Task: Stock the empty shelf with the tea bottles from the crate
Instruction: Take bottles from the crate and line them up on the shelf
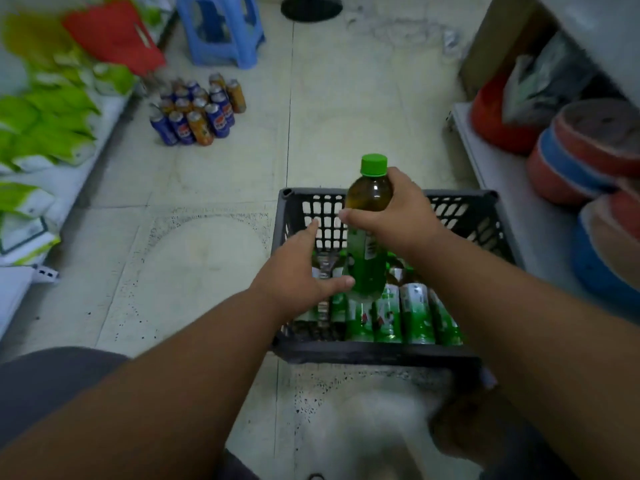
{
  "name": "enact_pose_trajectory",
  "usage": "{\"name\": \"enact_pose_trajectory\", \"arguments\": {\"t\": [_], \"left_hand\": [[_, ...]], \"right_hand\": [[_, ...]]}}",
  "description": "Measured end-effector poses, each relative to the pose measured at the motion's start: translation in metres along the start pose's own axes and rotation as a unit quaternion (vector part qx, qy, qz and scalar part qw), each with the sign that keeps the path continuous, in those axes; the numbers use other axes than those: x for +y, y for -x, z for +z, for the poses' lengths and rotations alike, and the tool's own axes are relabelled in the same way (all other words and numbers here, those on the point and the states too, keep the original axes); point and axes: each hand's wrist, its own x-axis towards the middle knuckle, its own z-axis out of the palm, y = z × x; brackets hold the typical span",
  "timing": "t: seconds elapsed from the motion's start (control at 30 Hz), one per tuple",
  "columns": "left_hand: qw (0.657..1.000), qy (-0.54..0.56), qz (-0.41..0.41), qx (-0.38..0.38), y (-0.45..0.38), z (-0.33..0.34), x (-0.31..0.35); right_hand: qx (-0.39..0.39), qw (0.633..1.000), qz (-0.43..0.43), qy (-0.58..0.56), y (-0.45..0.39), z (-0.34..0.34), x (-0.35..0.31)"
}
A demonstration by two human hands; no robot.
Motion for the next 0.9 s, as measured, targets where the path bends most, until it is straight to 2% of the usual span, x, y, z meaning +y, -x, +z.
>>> {"name": "enact_pose_trajectory", "arguments": {"t": [0.13, 0.27, 0.4, 0.57, 0.73, 0.9], "left_hand": [[0.993, 0.100, 0.040, 0.056, 0.039, -0.009, 0.070], [0.982, 0.137, 0.106, 0.077, 0.075, -0.005, 0.136], [0.974, 0.138, 0.182, 0.006, 0.101, 0.010, 0.202], [0.942, 0.153, 0.287, -0.078, 0.119, 0.048, 0.274], [0.897, 0.133, 0.381, -0.181, 0.134, 0.100, 0.344], [0.850, 0.100, 0.451, -0.253, 0.142, 0.147, 0.412]], "right_hand": [[0.059, 0.996, -0.073, -0.016, 0.055, -0.061, -0.052], [0.105, 0.986, -0.127, -0.036, 0.124, -0.121, -0.085], [0.180, 0.974, -0.134, -0.037, 0.194, -0.179, -0.097], [0.298, 0.948, -0.113, -0.003, 0.275, -0.236, -0.090], [0.436, 0.897, -0.065, 0.026, 0.344, -0.281, -0.076], [0.533, 0.845, -0.013, 0.042, 0.391, -0.325, -0.056]]}}
